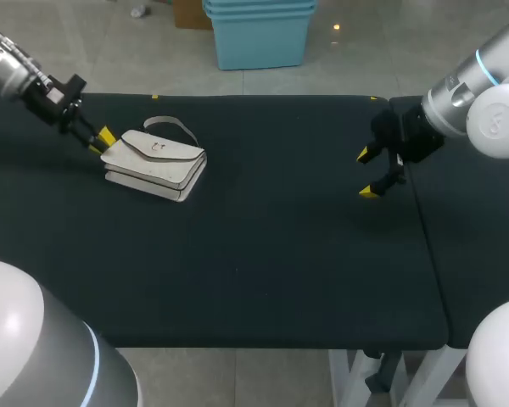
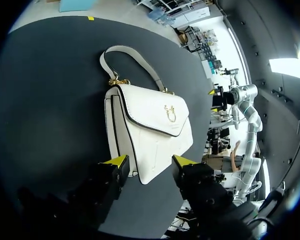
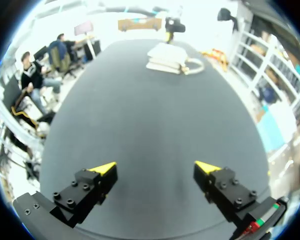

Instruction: Pick up the bag, open it, inspect its contents, close it, and place it on the opposite side

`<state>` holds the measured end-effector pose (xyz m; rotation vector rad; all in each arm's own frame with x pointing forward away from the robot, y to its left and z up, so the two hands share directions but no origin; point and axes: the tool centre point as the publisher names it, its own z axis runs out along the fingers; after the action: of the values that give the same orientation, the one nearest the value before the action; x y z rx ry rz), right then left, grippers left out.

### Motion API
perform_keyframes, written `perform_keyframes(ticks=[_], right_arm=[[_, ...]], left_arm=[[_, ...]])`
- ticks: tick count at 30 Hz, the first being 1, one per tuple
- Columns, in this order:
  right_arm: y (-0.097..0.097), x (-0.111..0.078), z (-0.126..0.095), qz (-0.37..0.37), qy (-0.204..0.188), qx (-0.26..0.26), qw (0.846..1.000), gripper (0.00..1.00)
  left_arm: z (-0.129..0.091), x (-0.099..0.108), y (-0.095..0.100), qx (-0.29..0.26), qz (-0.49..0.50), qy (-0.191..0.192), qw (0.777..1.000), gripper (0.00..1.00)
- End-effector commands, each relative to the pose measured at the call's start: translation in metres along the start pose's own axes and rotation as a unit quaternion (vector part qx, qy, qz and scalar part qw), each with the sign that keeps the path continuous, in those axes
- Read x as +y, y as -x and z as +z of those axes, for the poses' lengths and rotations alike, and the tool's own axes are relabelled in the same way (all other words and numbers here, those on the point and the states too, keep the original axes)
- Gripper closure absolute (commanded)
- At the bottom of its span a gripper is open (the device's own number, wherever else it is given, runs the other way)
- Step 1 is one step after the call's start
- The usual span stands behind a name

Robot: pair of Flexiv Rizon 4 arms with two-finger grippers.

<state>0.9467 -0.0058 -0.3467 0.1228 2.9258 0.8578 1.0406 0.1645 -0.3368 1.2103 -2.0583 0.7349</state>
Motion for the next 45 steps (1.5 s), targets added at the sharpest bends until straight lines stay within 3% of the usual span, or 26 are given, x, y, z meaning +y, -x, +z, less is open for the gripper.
perform_keyframes(ticks=[1,9,11,12,18,37,45], right_arm=[[0.001,0.000,0.000,0.000,0.001,0.001,1.000,0.00],[0.001,0.000,0.000,0.000,0.001,0.001,1.000,0.00],[0.001,0.000,0.000,0.000,0.001,0.001,1.000,0.00],[0.001,0.000,0.000,0.000,0.001,0.001,1.000,0.00],[0.001,0.000,0.000,0.000,0.001,0.001,1.000,0.00],[0.001,0.000,0.000,0.000,0.001,0.001,1.000,0.00],[0.001,0.000,0.000,0.000,0.001,0.001,1.000,0.00]], left_arm=[[0.003,-0.006,0.009,0.049,-0.001,0.239,0.970,0.46],[0.013,-0.002,0.006,0.051,-0.011,0.233,0.971,0.71],[0.016,-0.001,0.004,0.051,-0.015,0.230,0.972,0.87],[0.017,0.000,0.003,0.047,-0.017,0.225,0.973,1.00],[0.028,0.013,-0.007,0.022,-0.051,0.185,0.981,1.00],[0.028,0.013,-0.007,0.022,-0.051,0.185,0.981,1.00],[0.074,0.030,-0.031,0.011,-0.145,0.067,0.987,1.00]])
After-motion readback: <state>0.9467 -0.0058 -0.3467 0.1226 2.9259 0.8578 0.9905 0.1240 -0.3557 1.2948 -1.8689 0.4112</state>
